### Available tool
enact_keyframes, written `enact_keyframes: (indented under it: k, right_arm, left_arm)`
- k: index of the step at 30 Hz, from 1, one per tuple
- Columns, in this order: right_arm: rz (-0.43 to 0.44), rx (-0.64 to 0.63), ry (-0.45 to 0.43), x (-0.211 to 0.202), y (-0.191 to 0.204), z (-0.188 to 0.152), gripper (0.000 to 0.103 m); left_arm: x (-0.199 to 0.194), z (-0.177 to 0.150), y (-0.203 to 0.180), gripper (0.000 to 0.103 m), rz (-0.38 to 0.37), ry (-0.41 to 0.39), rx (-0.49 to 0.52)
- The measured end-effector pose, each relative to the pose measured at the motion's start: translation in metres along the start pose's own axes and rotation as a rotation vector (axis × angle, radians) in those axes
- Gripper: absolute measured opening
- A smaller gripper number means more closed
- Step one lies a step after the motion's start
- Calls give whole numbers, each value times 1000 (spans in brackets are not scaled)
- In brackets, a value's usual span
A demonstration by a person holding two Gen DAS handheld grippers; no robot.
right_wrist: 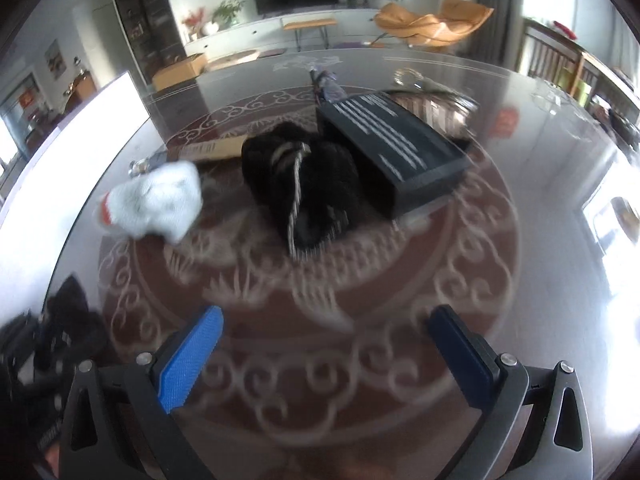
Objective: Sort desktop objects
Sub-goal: 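Grasp the black chain-strap bag with the right tool while the left tool holds the glove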
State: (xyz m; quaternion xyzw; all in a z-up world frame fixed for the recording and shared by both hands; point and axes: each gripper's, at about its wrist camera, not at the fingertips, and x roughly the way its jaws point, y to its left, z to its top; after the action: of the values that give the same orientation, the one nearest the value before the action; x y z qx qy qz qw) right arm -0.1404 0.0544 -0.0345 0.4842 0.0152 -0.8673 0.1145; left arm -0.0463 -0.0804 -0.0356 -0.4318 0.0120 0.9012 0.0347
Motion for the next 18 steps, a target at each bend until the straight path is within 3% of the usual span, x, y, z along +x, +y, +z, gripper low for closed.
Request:
enact_keyframes:
  k: [5,6,7,9,10,13,18]
  right_arm:
    - [3,-32,3,25,4,40,103]
    - [10,-31,-4,26,3,43,97]
    - [19,-38,-21,25,4,45,89]
    - [51,-52,-43,20,4,45,42]
    - [79,-46,-42,18,3,42,38]
    - [105,-35,-45,5,4,24,35]
    - [118,14,-53,-42,18,-54,39]
  left_arm:
    - [1,0,-3,38,2,0,1]
    - [1,0,-2,38,0,0,1]
    - [1,0,-2,38,-2,0,0]
    - [1,-1,-2,38,-3,0,0]
    - [1,-1,-2,38,-3,0,0]
    - [1,0,-2,38,-6,0,-1]
    - [3,1,-2,39,-7,0,-2]
